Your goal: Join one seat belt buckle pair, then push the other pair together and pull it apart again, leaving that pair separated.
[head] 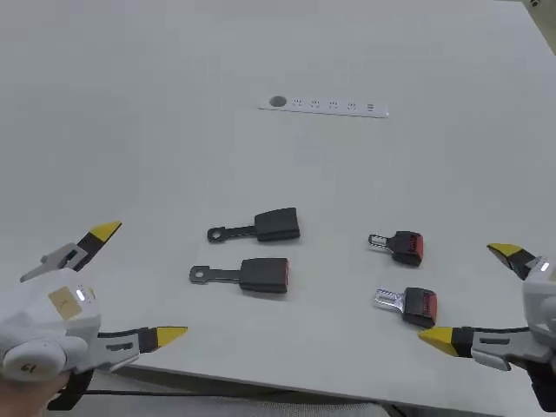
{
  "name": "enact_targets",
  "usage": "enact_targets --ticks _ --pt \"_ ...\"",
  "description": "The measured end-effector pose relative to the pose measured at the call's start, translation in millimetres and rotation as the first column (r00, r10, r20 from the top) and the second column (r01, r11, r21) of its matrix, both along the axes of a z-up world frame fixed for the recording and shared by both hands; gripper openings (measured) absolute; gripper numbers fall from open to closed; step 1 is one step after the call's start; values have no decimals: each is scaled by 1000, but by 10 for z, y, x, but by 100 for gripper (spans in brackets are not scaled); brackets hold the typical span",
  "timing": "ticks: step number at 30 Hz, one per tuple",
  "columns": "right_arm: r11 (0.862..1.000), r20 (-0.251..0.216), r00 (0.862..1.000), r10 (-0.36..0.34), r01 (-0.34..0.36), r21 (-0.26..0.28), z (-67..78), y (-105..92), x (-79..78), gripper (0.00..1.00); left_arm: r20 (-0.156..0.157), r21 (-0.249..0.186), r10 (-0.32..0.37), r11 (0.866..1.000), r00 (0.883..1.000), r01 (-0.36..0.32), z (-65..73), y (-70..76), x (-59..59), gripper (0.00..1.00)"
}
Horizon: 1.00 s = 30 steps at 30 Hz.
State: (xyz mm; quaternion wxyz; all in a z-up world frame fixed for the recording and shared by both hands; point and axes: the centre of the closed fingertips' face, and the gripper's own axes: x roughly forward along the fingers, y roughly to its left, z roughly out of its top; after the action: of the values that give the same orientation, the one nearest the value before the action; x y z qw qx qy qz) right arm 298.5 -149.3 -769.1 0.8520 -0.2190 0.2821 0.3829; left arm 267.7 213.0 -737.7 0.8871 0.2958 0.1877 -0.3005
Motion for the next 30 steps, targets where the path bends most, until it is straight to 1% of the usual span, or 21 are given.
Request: enact_targets --ticks 2,5,9,11,14,16,18,20,21,22,23,25,30 --pt "1000 0 1000 2 -2 3 0 5 1 98 0 -9 3 1000 1000 -3 12 -1 1 100" --pt "1000 -1 1000 5 -5 3 -4 3 2 98 1 -12 4 1000 1000 -4 19 -5 1 100" --pt "1000 -6 1000 0 0 6 -10 -12 9 98 -8 -7 3 1000 1000 -3 -5 -3 -7 100" --pt "1000 -11 1000 -3 3 9 -6 -5 -1 98 -19 0 4 1000 1000 -4 -35 5 -12 100" --pt "1000 -20 999 26 -26 -11 -17 11 -12 97 -28 7 -16 1000 999 16 -62 -24 -37 98" --pt "999 -22 999 43 -43 -24 -17 29 -6 97 -32 9 -14 1000 999 14 -68 -21 -41 98" --pt "999 -32 999 44 -45 -24 -13 40 2 97 -22 -1 -11 1000 1000 11 -44 -30 -26 99" --pt "999 -48 998 41 -41 -11 7 71 -17 93 -22 3 -6 1000 1000 6 -38 -22 -24 99" --pt "999 -49 998 43 -44 -11 11 78 -25 91 -20 2 -3 1000 1000 3 -34 -15 -21 99" --pt "999 -43 998 46 -47 -10 28 86 -35 89 -7 -4 -7 1000 1000 7 -5 -20 -13 99" --pt "999 -37 998 41 -41 -6 41 87 -29 89 -5 -5 -9 1000 1000 9 2 -21 -12 98" --pt "1000 -38 999 29 -30 -3 39 71 -18 90 -32 -9 1 1000 999 -2 -35 -5 -21 94" --pt "1000 -43 999 31 -31 2 69 44 -29 91 -34 -7 7 1000 999 -7 -42 17 -6 98"
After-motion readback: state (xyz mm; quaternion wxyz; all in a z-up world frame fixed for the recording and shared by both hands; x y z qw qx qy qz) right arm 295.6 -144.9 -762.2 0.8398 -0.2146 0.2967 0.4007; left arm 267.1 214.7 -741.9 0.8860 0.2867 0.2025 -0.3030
